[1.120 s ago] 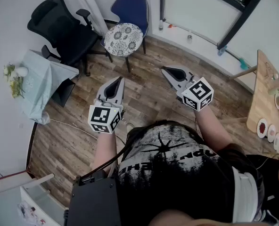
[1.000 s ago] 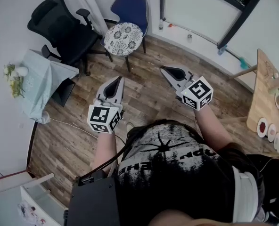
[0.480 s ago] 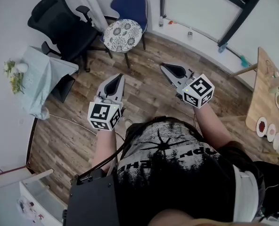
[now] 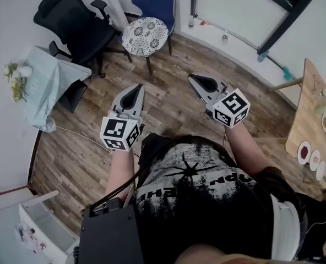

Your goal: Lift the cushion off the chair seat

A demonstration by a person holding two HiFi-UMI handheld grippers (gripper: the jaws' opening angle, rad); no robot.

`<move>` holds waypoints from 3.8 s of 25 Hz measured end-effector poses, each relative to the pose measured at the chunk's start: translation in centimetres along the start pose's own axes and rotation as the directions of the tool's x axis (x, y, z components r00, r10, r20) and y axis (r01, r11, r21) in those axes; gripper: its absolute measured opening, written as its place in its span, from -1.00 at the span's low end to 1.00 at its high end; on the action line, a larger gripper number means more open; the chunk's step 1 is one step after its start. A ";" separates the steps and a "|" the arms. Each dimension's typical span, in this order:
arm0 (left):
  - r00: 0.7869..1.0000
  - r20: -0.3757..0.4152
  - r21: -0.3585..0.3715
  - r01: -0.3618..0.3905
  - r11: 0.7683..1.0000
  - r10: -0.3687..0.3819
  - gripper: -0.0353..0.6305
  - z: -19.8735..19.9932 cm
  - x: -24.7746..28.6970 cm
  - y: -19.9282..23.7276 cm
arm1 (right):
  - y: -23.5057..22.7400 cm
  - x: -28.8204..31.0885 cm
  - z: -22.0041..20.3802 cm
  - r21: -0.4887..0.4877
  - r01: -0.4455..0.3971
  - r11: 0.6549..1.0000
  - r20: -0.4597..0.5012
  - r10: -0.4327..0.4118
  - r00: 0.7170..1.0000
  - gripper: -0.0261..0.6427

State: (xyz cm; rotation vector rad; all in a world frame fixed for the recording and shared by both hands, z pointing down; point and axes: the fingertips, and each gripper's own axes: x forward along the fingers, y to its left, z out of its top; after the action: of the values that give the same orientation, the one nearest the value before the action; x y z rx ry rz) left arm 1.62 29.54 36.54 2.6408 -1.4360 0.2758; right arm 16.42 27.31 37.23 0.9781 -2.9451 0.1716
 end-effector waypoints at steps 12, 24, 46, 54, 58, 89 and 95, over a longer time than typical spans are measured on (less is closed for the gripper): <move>0.999 0.003 -0.026 0.035 0.999 -0.035 -0.86 -0.3 1.8 2.2 | -1.4 2.5 -0.7 0.027 0.036 0.999 -0.001 -0.036 0.999 -0.87; 0.991 -0.018 -0.003 0.136 0.991 -0.136 -0.86 0.2 6.4 10.7 | -3.3 11.7 -1.1 0.055 0.097 0.994 -0.001 -0.097 0.995 -0.87; 0.968 -0.009 -0.056 0.252 0.966 -0.253 -0.86 -1.5 9.5 28.2 | -3.6 29.2 0.0 0.035 0.194 0.980 -0.015 -0.194 0.981 -0.87; 0.967 0.012 -0.095 0.256 0.962 -0.256 -0.86 -2.2 9.9 30.1 | -4.2 30.5 0.1 0.018 0.217 0.976 -0.043 -0.216 0.975 -0.87; 0.965 0.005 -0.097 0.261 0.960 -0.262 -0.86 -2.7 10.1 30.2 | -4.9 31.0 0.0 0.024 0.217 0.976 -0.053 -0.216 0.975 -0.87; 0.962 -0.072 -0.051 0.260 0.964 -0.263 -0.86 2.2 32.8 37.7 | -27.0 41.0 0.8 0.083 0.170 0.982 -0.065 -0.165 0.984 -0.87; 0.948 -0.102 -0.042 0.300 0.953 -0.303 -0.86 2.1 36.0 38.1 | -29.1 40.9 0.4 0.105 0.209 0.972 -0.074 -0.202 0.977 -0.87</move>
State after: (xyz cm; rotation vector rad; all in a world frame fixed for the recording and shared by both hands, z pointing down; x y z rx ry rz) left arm -11.03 -20.92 43.13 2.7265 -0.9782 0.3570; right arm 1.00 -20.22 42.32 1.2593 -2.7795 0.3573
